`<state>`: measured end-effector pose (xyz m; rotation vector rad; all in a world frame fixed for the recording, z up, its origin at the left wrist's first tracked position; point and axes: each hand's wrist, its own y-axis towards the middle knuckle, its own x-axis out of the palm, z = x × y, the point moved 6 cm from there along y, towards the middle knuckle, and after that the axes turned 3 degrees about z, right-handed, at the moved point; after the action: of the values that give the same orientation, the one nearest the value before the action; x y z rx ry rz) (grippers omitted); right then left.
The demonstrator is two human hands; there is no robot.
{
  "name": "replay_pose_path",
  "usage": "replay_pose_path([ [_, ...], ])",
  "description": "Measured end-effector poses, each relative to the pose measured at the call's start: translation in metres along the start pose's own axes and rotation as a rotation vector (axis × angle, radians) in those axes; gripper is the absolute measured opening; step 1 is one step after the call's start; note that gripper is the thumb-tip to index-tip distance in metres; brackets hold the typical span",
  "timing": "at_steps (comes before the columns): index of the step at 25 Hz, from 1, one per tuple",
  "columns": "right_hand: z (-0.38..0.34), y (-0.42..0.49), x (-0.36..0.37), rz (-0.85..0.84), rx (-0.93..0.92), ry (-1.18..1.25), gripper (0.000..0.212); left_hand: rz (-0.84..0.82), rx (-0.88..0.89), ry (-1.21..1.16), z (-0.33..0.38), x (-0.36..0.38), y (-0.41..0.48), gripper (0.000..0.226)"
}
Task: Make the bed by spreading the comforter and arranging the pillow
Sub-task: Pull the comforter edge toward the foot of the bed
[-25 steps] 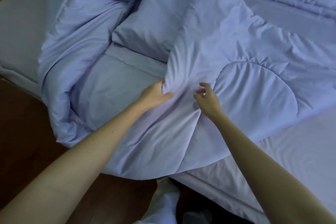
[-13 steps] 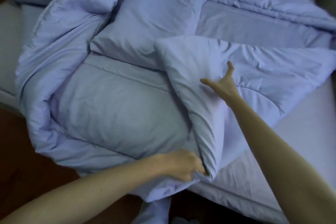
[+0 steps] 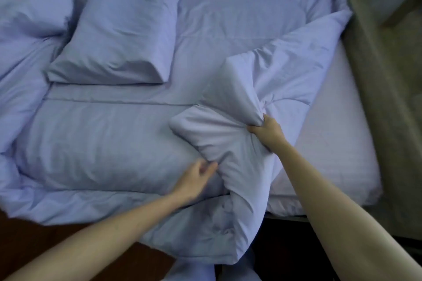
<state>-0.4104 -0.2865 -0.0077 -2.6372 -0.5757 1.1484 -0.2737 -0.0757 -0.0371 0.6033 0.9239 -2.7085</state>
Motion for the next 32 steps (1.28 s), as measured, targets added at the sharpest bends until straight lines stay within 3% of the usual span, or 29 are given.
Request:
replay_pose_path([
  [2, 0.023, -0.018, -0.020, -0.002, 0.022, 0.047, 0.023, 0.345, -0.013, -0.199, 0.029, -0.037, 0.023, 0.097],
  [5, 0.061, -0.041, -0.042, -0.020, 0.054, 0.142, 0.023, 0.559, -0.112, -0.288, 0.071, -0.063, 0.055, 0.108],
  [7, 0.089, -0.055, -0.059, -0.029, 0.070, 0.245, 0.029, 0.450, -0.128, -0.005, 0.084, -0.051, 0.073, 0.117],
  [10, 0.130, -0.074, -0.088, -0.034, 0.108, 0.375, 0.033, 0.106, -0.030, 0.434, 0.087, 0.005, 0.089, 0.123],
  [13, 0.165, -0.091, -0.109, -0.080, 0.138, 0.458, 0.034, -0.087, 0.101, 0.456, 0.109, 0.066, 0.077, 0.110],
  [16, 0.187, -0.104, -0.129, -0.167, 0.192, 0.454, 0.055, -0.149, 0.318, 0.561, 0.142, 0.111, 0.044, 0.082],
  [21, 0.185, -0.099, -0.182, -0.103, 0.274, 0.498, 0.091, -0.520, 0.625, 0.584, 0.166, 0.203, -0.045, 0.066],
  [24, 0.173, -0.092, -0.209, -0.029, 0.225, 0.381, 0.080, -0.676, 0.782, 0.587, 0.176, 0.259, -0.091, 0.046],
  [26, 0.181, -0.087, -0.228, 0.081, 0.207, 0.101, 0.070, -0.717, 0.804, 0.548, 0.186, 0.284, -0.105, 0.031],
  [29, 0.218, -0.098, -0.276, 0.325, 0.275, -0.149, 0.038, -0.761, 0.864, 0.575, 0.197, 0.305, -0.113, 0.047],
  [32, 0.272, -0.123, -0.325, 0.552, 0.416, -0.230, 0.030, -0.810, 0.801, 0.612, 0.192, 0.309, -0.106, 0.068],
])
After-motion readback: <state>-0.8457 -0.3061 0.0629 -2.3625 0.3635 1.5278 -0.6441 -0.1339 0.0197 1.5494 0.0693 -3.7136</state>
